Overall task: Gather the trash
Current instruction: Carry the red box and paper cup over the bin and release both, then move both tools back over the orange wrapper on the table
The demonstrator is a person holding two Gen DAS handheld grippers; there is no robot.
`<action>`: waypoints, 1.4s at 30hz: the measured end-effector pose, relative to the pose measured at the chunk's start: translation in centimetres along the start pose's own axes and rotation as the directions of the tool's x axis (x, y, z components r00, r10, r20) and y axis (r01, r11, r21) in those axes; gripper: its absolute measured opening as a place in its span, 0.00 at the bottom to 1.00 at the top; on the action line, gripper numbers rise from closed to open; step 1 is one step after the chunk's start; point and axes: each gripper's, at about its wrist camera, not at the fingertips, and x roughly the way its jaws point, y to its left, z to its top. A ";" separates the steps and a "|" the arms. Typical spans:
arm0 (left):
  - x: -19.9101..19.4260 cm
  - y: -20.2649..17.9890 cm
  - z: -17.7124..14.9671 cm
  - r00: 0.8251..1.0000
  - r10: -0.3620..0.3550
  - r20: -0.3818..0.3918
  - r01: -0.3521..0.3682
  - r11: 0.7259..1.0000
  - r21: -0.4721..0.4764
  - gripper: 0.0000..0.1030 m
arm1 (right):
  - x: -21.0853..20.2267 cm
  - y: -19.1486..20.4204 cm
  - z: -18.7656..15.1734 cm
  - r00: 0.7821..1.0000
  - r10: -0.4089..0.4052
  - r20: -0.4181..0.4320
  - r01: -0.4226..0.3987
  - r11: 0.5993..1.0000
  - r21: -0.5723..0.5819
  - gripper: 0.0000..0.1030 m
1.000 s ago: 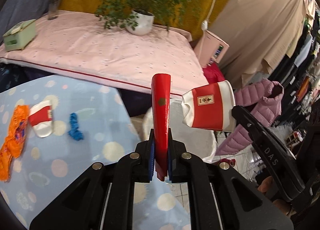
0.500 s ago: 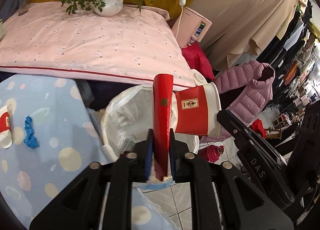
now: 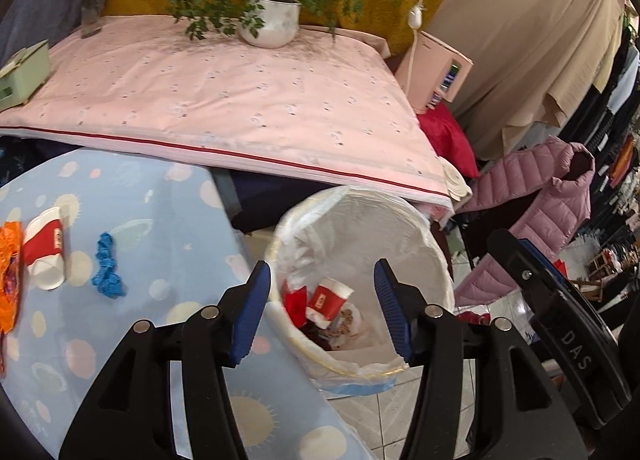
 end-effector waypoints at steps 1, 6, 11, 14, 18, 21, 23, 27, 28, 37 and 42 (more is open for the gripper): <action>-0.2 0.3 0.0 1.000 0.011 0.006 -0.010 1.000 -0.006 0.50 | -0.1 0.4 0.0 1.000 0.006 0.001 -0.006 1.000 -0.005 0.47; -1.9 2.5 -0.2 0.998 0.058 0.034 -0.057 0.997 -0.051 0.52 | -0.3 2.4 -0.4 0.999 0.031 -0.005 -0.031 0.999 -0.034 0.51; -3.4 4.5 -0.6 0.993 0.107 0.053 -0.103 0.992 -0.076 0.56 | -0.6 4.6 -0.8 0.998 0.054 -0.012 -0.055 0.996 -0.069 0.52; -4.0 5.8 -0.9 0.992 0.116 0.055 -0.110 0.989 -0.103 0.56 | -0.8 6.1 -1.0 0.997 0.071 -0.013 -0.071 0.993 -0.092 0.55; -5.1 7.8 -1.4 0.989 0.131 0.064 -0.121 0.983 -0.141 0.57 | -1.1 8.1 -1.4 0.996 0.092 -0.019 -0.094 0.988 -0.123 0.55; -5.8 9.4 -1.8 0.985 0.157 0.070 -0.144 0.976 -0.165 0.59 | -1.1 9.7 -1.7 0.994 0.109 -0.027 -0.112 0.983 -0.142 0.56; -6.3 10.6 -2.2 0.981 0.181 0.070 -0.165 0.969 -0.183 0.59 | -1.1 10.7 -1.9 0.992 0.122 -0.034 -0.126 0.980 -0.153 0.56; -7.3 13.1 -3.0 0.969 0.234 0.076 -0.212 0.952 -0.219 0.66 | -1.1 12.9 -2.6 0.987 0.150 -0.053 -0.157 0.971 -0.178 0.56; -7.6 13.7 -3.3 0.966 0.249 0.077 -0.225 0.947 -0.229 0.66 | -1.1 13.6 -2.8 0.986 0.156 -0.058 -0.164 0.968 -0.189 0.56; -10.1 20.4 -5.9 0.932 0.359 0.052 -0.322 0.885 -0.335 0.70 | -0.7 19.1 -5.0 0.970 0.214 -0.112 -0.236 0.938 -0.252 0.56; -11.6 24.1 -7.5 0.911 0.411 0.027 -0.369 0.843 -0.392 0.70 | -0.4 22.4 -6.5 0.956 0.249 -0.155 -0.285 0.917 -0.281 0.56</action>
